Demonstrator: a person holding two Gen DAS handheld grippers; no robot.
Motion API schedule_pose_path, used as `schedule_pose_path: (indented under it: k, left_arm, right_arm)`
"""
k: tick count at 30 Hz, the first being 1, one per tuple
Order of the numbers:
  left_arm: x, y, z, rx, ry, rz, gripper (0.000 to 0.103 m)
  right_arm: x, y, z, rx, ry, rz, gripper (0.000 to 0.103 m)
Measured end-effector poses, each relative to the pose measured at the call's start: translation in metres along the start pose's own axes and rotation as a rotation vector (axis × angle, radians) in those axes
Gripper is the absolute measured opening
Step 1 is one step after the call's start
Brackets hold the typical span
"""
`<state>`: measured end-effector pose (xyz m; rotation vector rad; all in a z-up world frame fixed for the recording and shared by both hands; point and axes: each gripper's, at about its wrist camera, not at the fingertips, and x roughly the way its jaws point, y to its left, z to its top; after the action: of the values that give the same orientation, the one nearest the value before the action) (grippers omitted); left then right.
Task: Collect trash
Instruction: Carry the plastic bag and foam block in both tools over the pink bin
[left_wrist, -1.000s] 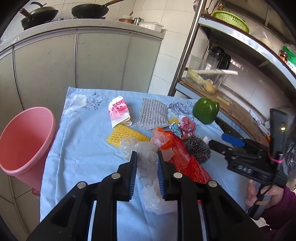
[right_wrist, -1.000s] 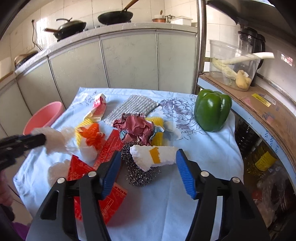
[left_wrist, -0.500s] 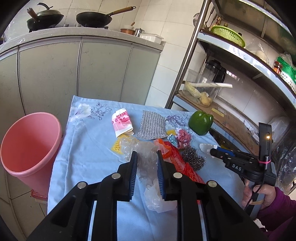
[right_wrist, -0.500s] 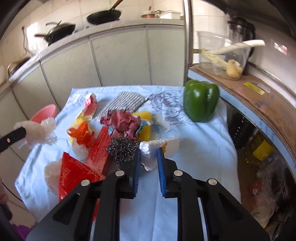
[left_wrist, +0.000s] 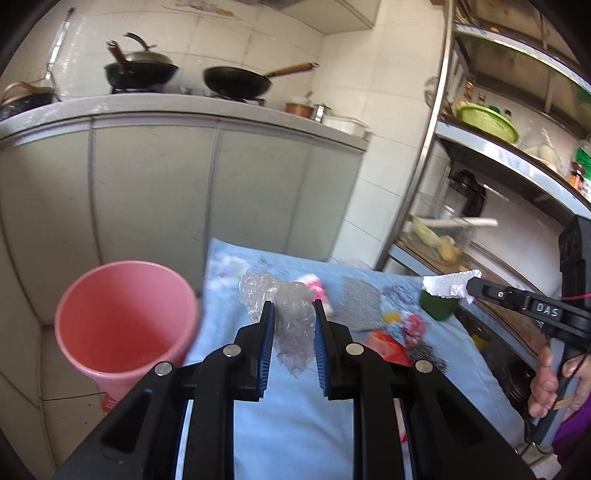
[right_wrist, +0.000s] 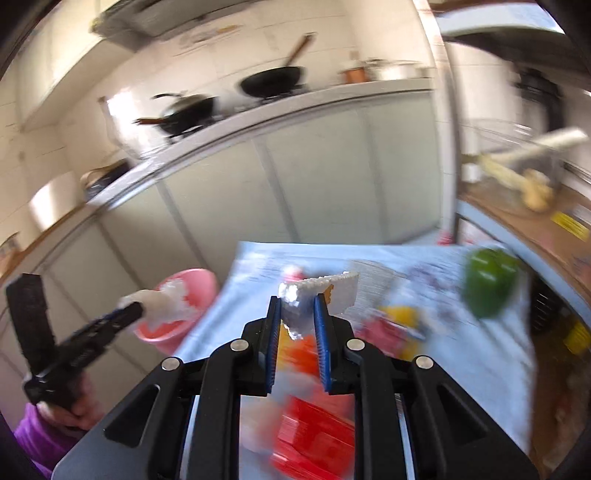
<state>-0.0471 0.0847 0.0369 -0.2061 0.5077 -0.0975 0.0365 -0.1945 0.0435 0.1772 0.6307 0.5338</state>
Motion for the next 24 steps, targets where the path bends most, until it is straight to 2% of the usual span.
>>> schedule_pose_path:
  k: [4, 7, 11, 14, 18, 24]
  left_arm:
    - [-0.01, 0.033, 0.006, -0.038, -0.026, 0.102, 0.019]
    - [-0.012, 0.061, 0.006, -0.067, -0.018, 0.207, 0.02]
    - [-0.005, 0.091, 0.0, -0.109, 0.016, 0.311, 0.02]
    - [0.008, 0.111, -0.006, -0.154, 0.055, 0.363, 0.02]
    - [0.023, 0.126, -0.016, -0.206, 0.098, 0.4, 0.02]
    - [0.033, 0.138, -0.022, -0.22, 0.129, 0.442, 0.02]
  right_arm:
    - [0.038, 0.042, 0.017, -0.037, 0.04, 0.137, 0.019]
    - [0.074, 0.076, 0.027, -0.056, 0.087, 0.236, 0.019]
    - [0.114, 0.116, 0.026, -0.081, 0.151, 0.31, 0.019]
    - [0.146, 0.139, 0.019, -0.09, 0.222, 0.341, 0.019]
    - [0.184, 0.161, 0.005, -0.111, 0.302, 0.341, 0.019]
    - [0.218, 0.175, -0.006, -0.123, 0.358, 0.339, 0.019]
